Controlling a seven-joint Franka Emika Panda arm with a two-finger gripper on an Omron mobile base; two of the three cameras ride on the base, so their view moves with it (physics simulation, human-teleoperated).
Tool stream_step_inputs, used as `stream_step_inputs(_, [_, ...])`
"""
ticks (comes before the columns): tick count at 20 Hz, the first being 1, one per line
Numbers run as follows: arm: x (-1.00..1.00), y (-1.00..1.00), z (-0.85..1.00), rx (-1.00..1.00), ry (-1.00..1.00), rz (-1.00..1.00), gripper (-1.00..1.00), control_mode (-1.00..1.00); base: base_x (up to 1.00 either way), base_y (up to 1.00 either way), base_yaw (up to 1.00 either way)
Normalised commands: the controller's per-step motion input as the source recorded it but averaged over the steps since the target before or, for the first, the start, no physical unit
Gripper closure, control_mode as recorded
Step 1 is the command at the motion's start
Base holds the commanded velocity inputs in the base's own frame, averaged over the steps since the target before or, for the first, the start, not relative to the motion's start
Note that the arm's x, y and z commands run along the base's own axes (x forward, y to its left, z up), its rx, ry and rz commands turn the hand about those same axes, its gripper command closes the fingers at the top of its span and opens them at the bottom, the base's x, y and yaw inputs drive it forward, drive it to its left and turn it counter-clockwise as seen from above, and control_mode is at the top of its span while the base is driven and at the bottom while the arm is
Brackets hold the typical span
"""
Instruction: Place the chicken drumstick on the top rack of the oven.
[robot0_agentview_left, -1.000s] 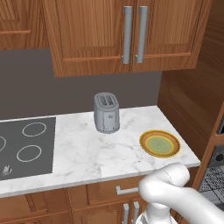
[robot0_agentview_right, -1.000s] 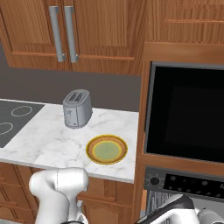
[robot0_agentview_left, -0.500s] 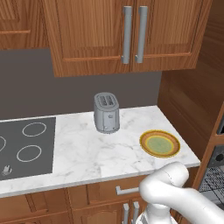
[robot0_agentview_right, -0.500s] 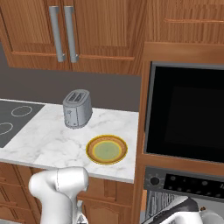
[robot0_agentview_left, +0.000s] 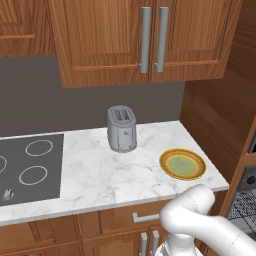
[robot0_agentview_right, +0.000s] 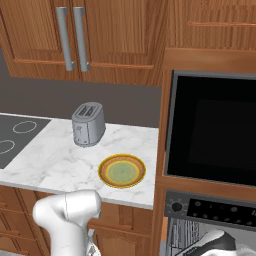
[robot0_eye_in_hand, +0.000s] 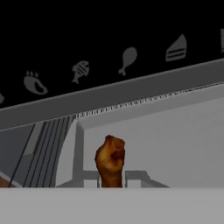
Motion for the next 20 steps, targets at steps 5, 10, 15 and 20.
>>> stream_step_inputs(5, [0.20, -0.03, -0.13, 0.00, -0.01, 0.00, 1.00, -1.00, 0.00, 0.00, 0.00])
stream_step_inputs(10, [0.30, 0.00, -0.08, 0.00, 0.00, 0.00, 1.00, -1.00, 0.00, 0.00, 0.00])
stream_step_inputs(15, [0.17, -0.02, -0.23, 0.00, 0.00, 0.00, 1.00, -1.00, 0.00, 0.00, 0.00])
stream_step_inputs(20, [0.15, -0.08, -0.28, 0.00, 0.00, 0.00, 1.00, -1.00, 0.00, 0.00, 0.00])
